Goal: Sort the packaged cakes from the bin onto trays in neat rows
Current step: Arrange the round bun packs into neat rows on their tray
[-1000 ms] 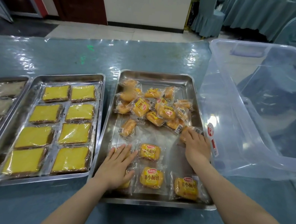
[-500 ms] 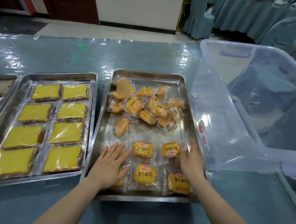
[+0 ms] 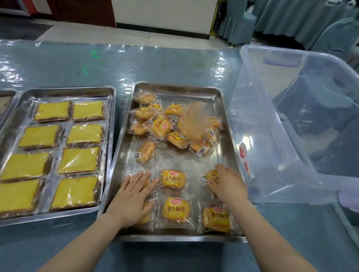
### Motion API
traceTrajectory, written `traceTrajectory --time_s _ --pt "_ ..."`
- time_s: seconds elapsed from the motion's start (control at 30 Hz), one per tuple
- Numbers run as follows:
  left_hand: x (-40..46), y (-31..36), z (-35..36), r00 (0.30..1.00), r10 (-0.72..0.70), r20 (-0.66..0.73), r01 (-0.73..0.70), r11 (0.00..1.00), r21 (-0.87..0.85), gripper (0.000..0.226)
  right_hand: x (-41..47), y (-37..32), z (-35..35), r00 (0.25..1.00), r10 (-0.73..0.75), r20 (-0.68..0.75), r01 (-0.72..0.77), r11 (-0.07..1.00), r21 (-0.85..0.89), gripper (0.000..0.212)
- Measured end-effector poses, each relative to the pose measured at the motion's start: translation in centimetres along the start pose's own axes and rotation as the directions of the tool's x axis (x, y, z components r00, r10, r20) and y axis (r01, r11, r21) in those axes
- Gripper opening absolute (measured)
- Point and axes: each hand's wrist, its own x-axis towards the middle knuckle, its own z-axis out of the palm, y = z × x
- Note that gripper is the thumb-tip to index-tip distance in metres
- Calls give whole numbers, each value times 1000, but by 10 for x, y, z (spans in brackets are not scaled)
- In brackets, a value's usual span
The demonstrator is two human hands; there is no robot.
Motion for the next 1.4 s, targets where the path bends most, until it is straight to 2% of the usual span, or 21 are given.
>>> traceTrajectory --time_s 0.07,0.17,0.2,0.3,0.37,0.47,0.57,0.67,0.73,0.83,1.0,1.2,1.33,1.4 --pt "0 -1 1 1000 2 -6 -2 1000 0 65 2 -1 -3 993 102 -57 -105 993 -49 47" --pt "1 -1 3 1000 4 -18 -4 1000 -1 64 1 0 -3 973 9 -229 -23 998 -59 35" --pt "1 -2 4 1000 3 -21 -3 1000 -5 63 2 1 -2 977 -52 -209 48 999 -26 37" --pt "3 -3 6 1000 1 -27 -2 1000 -8 61 3 4 -2 967 -237 94 237 971 9 47" --pt "3 -5 7 1000 6 -23 -6 1000 -4 58 2 9 1 959 -228 169 228 974 18 43" --pt "4 -6 9 1000 9 -28 -9 1000 -11 53 -4 13 5 995 -90 35 90 996 -17 39" --pt "3 -6 10 999 6 -32 -7 1000 -14 52 -13 14 13 987 -119 -106 104 984 -143 44" --pt "3 -6 10 999 5 -33 -5 1000 -18 52 -24 11 27 965 -260 38 263 956 -129 57" --pt "2 -6 9 999 11 -30 -11 1000 -21 52 -32 9 37 946 -298 126 315 937 -152 64" --pt "2 -5 6 1000 19 -22 -20 999 -47 51 -36 8 41 956 -266 126 284 944 -168 69" --pt "4 -5 -8 996 63 59 -55 989 -137 54 -33 -1 33 957 -286 53 290 947 -137 58" --pt "19 1 -29 997 37 -65 -46 988 -149 62 -10 -55 32 879 -464 109 468 884 -6 54" --pt "28 -4 -38 991 -36 -130 9 979 -204 68 0 -65 36 843 -498 201 507 862 8 54" --pt "37 -8 -43 989 -43 -138 12 977 -214 72 5 -63 33 840 -504 200 511 859 18 55"
